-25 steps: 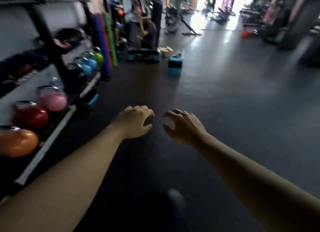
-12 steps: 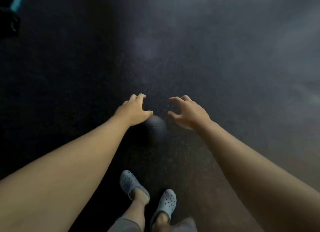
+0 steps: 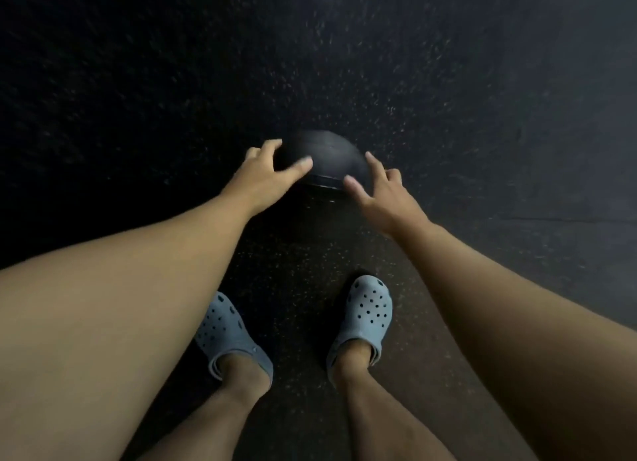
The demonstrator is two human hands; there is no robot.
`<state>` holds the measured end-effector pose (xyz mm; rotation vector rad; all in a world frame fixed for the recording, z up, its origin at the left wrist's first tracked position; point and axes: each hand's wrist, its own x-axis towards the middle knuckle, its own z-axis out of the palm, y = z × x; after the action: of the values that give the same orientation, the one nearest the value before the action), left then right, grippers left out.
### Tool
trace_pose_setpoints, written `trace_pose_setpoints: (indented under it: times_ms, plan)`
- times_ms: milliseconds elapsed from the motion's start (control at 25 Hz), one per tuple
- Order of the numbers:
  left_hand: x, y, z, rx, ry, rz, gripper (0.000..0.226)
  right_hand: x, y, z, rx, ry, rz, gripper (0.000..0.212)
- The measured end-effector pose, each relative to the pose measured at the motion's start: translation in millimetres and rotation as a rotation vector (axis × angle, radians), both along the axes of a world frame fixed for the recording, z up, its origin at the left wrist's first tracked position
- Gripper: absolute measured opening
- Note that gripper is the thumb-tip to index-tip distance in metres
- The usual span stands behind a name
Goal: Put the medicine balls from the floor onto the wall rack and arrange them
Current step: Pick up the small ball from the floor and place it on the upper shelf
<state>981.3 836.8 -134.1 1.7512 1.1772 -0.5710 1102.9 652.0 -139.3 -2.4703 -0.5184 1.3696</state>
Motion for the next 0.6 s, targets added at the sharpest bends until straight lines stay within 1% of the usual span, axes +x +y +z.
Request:
trace_pose_setpoints:
  times_ms: [80,160,320,400,440,480,520,600]
  plan:
    - [1.6,-1.8,-32.5,-0.057,-0.035,0.199,0.085,-1.3,-0.7,-34.7,0.040,0.032,-0.071,0.081]
    - [2.2,-1.7,-56.7,-0.093,-0.075,0.372,0.087,-1.5,-1.3,-59.2,0.130,0.039,-0.164,0.086]
    - [2.4,-1.5,-79.5,-0.161,-0.191,0.611,0.091,-5.3,1.4,-81.1,0.329,0.116,-0.406,0.091]
    - [2.7,5.1,-86.7,-0.266,-0.166,0.734,0.106,-6.6,7.9,-89.7,0.381,0.181,-0.569,0.097]
    - [3.7,8.6,-88.6,-0.340,-0.131,0.772,0.115,-5.5,11.2,-93.4,0.392,0.222,-0.653,0.100]
    - [4.1,11.2,-90.2,-0.392,-0.087,0.788,0.119,-3.8,13.5,-95.8,0.393,0.259,-0.721,0.101]
    - [3.9,13.6,-91.5,-0.425,-0.057,0.787,0.114,-2.9,15.8,-96.7,0.393,0.282,-0.768,0.099]
    - [4.7,15.7,-90.7,-0.478,-0.072,0.799,0.093,-1.9,18.7,-92.8,0.399,0.296,-0.812,0.087]
